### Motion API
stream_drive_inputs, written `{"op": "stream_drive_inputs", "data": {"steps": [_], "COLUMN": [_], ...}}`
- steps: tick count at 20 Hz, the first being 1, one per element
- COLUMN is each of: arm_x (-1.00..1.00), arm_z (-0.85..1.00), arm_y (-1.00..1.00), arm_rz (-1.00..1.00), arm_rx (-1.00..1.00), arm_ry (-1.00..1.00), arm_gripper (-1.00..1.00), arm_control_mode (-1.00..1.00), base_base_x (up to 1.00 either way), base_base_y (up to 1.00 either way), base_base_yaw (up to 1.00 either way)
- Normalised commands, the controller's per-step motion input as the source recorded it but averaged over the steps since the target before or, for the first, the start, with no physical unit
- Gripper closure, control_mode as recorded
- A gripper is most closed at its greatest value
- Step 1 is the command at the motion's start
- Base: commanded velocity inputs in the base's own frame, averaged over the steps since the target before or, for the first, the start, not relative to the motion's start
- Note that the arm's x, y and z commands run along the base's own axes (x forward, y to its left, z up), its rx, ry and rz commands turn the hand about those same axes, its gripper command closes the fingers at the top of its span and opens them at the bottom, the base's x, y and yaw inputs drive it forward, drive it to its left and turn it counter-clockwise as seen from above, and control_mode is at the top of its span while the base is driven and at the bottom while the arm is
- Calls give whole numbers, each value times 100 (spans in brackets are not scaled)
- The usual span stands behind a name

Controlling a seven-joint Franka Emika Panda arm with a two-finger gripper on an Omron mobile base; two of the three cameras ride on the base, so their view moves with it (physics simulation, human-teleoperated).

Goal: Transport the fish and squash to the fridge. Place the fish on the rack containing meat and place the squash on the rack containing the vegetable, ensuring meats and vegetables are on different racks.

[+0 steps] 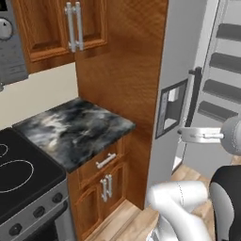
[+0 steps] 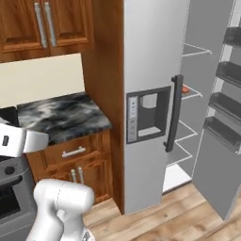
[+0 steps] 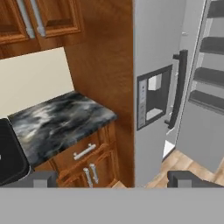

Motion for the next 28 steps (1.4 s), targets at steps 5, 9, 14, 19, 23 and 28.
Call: {"op": "stream_drive_inputs", "data": {"steps": [5,9,14,19,23,28], "arm_x": [0,0,0,0,0,0], "arm_z": [0,0,0,0,0,0], "arm_y": [0,0,0,0,0,0], "arm_rz": [0,0,0,0,0,0], "arm_rx": [0,0,0,0,0,0], "arm_ry": [0,0,0,0,0,0], "arm_gripper": [-100,-100,-100,-100,-100,-100], "arm_control_mode": [100,100,100,100,100,100], "base_base_x": [-97,-100,-100,-100,-97,-90], "base_base_y": [100,100,100,-5,-96,-88], "base_base_yaw": [-23,-33,-40,-49,-44,-37]}}
